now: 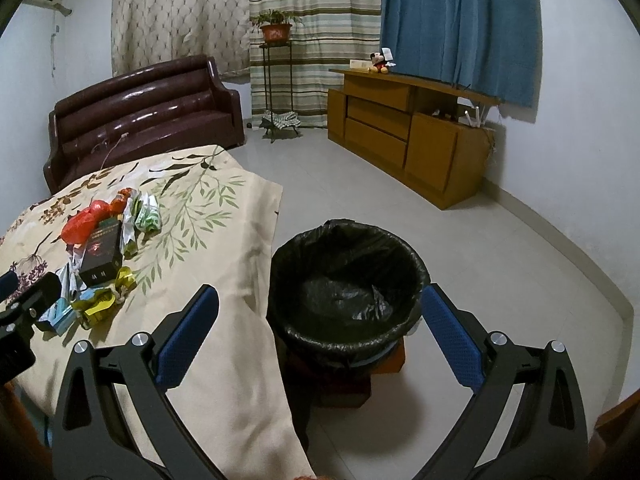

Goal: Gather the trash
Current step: 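Grasp the white toothpaste tube with the left gripper while the right gripper grasps the yellow wrapper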

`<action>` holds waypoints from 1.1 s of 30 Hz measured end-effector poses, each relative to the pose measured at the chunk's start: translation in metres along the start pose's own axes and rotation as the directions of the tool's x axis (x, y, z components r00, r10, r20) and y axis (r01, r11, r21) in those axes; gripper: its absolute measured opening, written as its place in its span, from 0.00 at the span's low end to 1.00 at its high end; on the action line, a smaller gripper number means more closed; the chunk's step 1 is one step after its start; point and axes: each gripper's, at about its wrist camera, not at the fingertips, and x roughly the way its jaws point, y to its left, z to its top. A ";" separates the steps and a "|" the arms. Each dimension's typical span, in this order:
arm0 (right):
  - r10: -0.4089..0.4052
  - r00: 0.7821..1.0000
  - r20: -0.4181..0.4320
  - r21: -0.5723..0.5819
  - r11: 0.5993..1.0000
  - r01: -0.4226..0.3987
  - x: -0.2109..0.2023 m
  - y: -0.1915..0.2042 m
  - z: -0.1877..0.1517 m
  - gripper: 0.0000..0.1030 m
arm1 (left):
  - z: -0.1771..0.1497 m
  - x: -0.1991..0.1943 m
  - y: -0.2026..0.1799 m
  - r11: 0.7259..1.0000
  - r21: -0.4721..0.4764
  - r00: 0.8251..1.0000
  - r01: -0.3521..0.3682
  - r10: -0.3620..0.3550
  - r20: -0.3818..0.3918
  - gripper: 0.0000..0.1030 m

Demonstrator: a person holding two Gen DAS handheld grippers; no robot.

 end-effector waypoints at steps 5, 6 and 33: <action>0.010 1.000 -0.011 -0.012 1.000 -0.010 0.005 0.007 0.000 0.96 | -0.001 0.002 0.019 1.000 -0.020 1.000 -0.019 0.019 -0.011 0.93; 0.013 1.000 -0.014 -0.016 1.000 -0.013 0.007 0.009 0.000 0.96 | 0.000 0.003 0.025 0.999 -0.028 1.000 -0.024 0.024 -0.018 0.93; 0.118 0.986 -0.116 -0.103 0.986 -0.131 0.038 0.076 -0.003 0.79 | -0.017 0.040 0.099 0.991 -0.086 0.984 -0.099 0.085 -0.154 0.69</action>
